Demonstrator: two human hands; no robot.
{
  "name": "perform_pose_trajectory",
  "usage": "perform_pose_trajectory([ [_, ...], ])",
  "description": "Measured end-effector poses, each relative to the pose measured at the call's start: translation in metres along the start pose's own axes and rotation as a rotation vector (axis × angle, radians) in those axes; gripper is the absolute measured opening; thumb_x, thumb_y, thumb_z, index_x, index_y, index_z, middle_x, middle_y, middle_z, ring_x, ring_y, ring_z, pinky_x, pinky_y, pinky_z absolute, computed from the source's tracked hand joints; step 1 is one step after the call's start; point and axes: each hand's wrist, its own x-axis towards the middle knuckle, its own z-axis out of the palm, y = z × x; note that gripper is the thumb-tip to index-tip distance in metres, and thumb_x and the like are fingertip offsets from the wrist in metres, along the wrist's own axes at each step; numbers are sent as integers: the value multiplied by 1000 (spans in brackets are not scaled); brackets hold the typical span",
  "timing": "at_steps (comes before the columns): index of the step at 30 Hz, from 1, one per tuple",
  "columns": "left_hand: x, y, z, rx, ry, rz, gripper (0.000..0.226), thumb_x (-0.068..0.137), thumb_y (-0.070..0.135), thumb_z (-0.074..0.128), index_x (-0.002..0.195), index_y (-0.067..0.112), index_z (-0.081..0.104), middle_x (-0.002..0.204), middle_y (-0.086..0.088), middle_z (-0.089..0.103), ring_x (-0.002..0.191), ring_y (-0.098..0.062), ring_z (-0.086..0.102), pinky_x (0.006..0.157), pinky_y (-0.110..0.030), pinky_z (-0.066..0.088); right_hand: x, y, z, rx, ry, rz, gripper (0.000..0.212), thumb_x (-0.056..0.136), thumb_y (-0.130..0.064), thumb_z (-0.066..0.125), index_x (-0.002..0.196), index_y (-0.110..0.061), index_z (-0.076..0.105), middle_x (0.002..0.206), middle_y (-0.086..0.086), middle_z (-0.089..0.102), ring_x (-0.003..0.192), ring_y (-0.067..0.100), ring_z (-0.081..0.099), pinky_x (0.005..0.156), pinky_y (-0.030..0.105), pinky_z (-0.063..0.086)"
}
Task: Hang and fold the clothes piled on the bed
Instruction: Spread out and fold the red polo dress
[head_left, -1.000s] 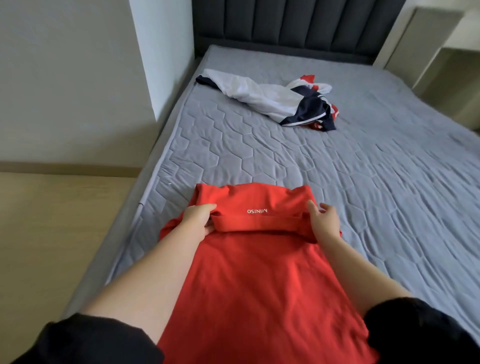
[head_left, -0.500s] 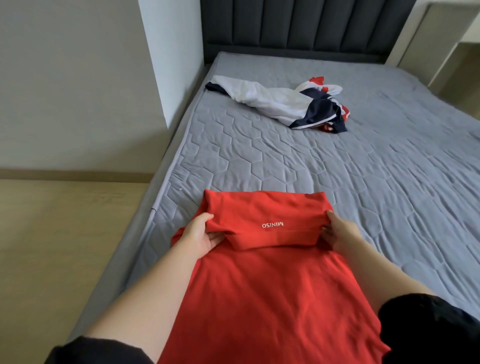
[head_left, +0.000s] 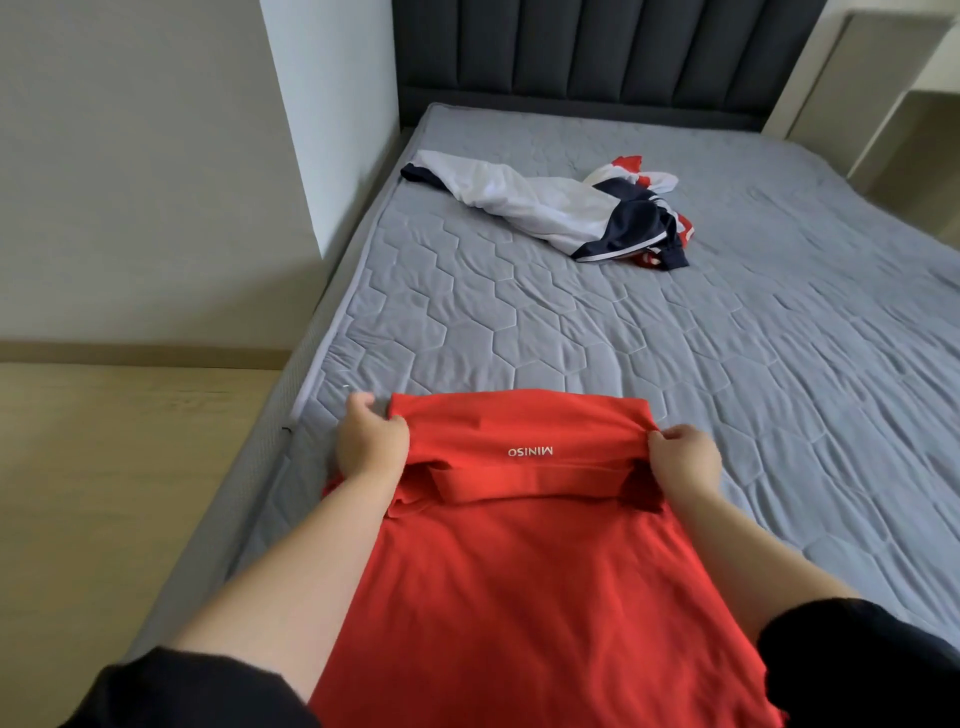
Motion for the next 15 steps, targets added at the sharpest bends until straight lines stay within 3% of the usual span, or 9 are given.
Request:
perform_pose_trajectory([
  [3, -13, 16, 4, 64, 202, 620, 43, 76, 0, 60, 119, 1, 59, 114, -21, 60, 109, -39, 53, 94, -46, 41, -6, -14, 8, -114, 186, -439, 37, 83, -7, 57, 119, 1, 57, 120, 23, 55, 113, 39, 49, 94, 41, 36],
  [5, -20, 35, 16, 194, 66, 878, 43, 83, 8, 57, 126, 1, 57, 128, -20, 55, 123, -38, 47, 103, -47, 37, -15, -33, 21, -184, 162, -692, 40, 83, -5, 58, 123, 2, 55, 126, 23, 54, 119, 40, 46, 100, 44, 33],
  [7, -28, 47, 30, 432, -151, 940, 52, 95, 28, 45, 144, 9, 38, 150, -11, 36, 143, -29, 23, 114, -46, 20, -24, -46, 40, -323, -23, -802, 44, 92, -19, 52, 134, -5, 49, 141, 16, 45, 135, 33, 34, 110, 43, 23],
  [10, -29, 27, 50, 741, -384, 937, 67, 97, 55, 26, 153, 27, 2, 161, 0, 4, 148, -21, -5, 117, -48, 2, -22, -34, 64, -645, -293, -860, 61, 97, -50, 31, 151, -22, 23, 159, 1, 18, 148, 21, 4, 117, 47, 0],
  [12, -25, 3, 52, 833, -469, 937, 70, 94, 62, 22, 151, 35, -9, 161, 1, -4, 147, -20, -10, 118, -49, -2, -10, -13, 66, -811, -365, -876, 66, 95, -61, 21, 152, -31, 8, 161, -3, 6, 148, 18, -3, 116, 48, -6],
  [15, -17, -12, 52, 824, -445, 969, 70, 92, 65, 18, 150, 37, -9, 161, 4, -3, 147, -20, -9, 118, -48, -2, 14, 10, 57, -795, -349, -754, 66, 94, -62, 17, 152, -33, 5, 161, -8, 2, 147, 12, -4, 117, 45, -7],
])
